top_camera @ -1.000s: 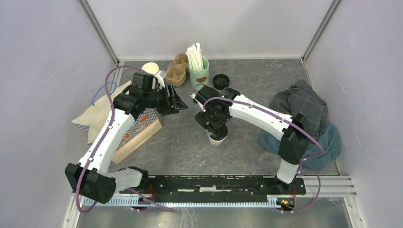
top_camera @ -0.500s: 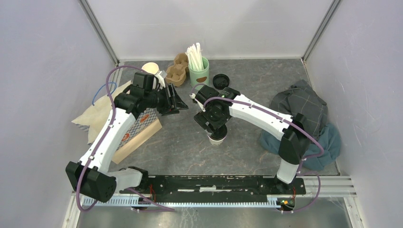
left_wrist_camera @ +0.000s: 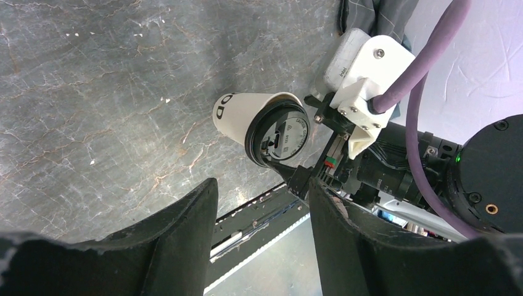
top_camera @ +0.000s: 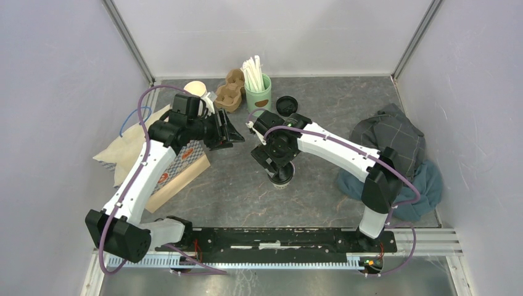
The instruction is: Pack the takeout coffee
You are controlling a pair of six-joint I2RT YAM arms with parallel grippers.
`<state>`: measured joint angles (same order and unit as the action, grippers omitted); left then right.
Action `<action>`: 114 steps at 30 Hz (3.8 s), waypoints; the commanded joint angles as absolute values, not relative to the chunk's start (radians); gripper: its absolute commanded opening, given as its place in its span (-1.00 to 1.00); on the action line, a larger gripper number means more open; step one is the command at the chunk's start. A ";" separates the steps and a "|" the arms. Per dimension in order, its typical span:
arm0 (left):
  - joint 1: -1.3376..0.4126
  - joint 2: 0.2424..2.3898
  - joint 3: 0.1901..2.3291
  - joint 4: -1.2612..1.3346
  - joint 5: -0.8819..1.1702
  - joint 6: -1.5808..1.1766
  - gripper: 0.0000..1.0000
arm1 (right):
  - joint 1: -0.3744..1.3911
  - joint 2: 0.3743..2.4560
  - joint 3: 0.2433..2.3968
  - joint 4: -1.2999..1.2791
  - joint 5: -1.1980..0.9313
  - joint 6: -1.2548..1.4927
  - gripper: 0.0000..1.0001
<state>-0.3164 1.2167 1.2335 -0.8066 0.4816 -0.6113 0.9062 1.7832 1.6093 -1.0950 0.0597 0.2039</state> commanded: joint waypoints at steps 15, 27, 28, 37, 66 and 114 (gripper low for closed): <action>-0.550 1.390 1.249 -0.681 0.591 -0.608 0.63 | 0.517 1.340 1.147 -0.683 -0.509 0.226 0.77; -0.624 1.447 1.058 -0.447 0.593 -0.819 0.49 | 0.442 1.365 0.934 -0.415 -0.691 0.217 0.63; -0.624 1.441 1.043 -0.442 0.596 -0.825 0.48 | 0.442 1.364 0.932 -0.404 -0.698 0.224 0.64; -0.623 1.485 1.019 -0.430 0.629 -0.819 0.26 | 0.441 1.419 0.936 -0.341 -0.687 0.262 0.50; -0.623 1.513 1.129 -0.521 0.554 -0.753 0.12 | 0.412 1.416 0.870 -0.240 -0.708 0.356 -0.14; -0.581 1.541 1.131 -0.555 0.511 -0.626 0.08 | 0.249 1.438 0.673 0.020 -0.992 0.446 0.38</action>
<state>-0.5900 1.5642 1.0554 -0.4541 0.5655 -0.6888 0.2516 1.4796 0.5510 0.2924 -1.0515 0.6113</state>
